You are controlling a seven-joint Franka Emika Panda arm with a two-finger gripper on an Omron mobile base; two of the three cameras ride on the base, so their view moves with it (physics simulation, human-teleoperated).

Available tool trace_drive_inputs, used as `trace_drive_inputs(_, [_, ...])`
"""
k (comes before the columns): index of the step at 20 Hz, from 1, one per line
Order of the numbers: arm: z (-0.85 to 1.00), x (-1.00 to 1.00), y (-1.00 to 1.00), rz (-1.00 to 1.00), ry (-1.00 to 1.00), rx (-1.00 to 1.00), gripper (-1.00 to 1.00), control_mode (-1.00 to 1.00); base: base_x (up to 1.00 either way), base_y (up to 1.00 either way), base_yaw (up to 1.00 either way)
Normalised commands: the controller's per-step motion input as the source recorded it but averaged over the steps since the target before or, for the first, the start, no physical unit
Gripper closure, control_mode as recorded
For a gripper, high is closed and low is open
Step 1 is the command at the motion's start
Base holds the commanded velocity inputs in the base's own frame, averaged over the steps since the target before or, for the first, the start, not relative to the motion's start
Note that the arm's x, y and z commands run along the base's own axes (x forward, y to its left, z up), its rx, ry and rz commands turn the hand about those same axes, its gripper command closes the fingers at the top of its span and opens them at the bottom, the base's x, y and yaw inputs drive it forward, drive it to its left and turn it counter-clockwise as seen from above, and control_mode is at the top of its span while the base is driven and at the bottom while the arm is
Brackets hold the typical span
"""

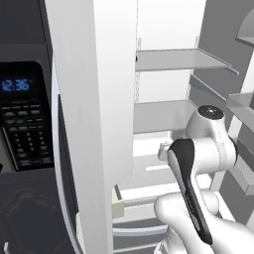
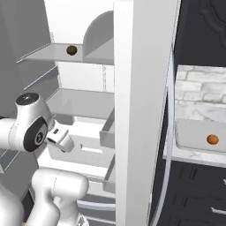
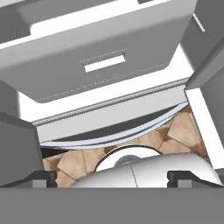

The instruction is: Pick the kiwi and tangerine from the fridge and place them inside the tupperware on the counter.

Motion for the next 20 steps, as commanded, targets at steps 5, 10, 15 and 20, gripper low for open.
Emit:
trace_drive_inputs(5, [0.74,0.35,0.01,0.0,-0.57,-0.17,-1.0,-1.0,0.0,0.0,0.0])
trace_drive_inputs(10, [0.61,0.47,0.18,0.0,-0.57,-0.15,-1.0,-1.0,0.0,0.0,0.0])
trace_drive_inputs(15, [0.73,0.66,0.02,0.1,-0.11,0.0,-1.0,-1.0,0.0,0.0,0.0])
trace_drive_inputs(20, [0.93,0.57,0.0,0.14,0.06,0.0,-1.0,-1.0,0.0,0.0,0.0])
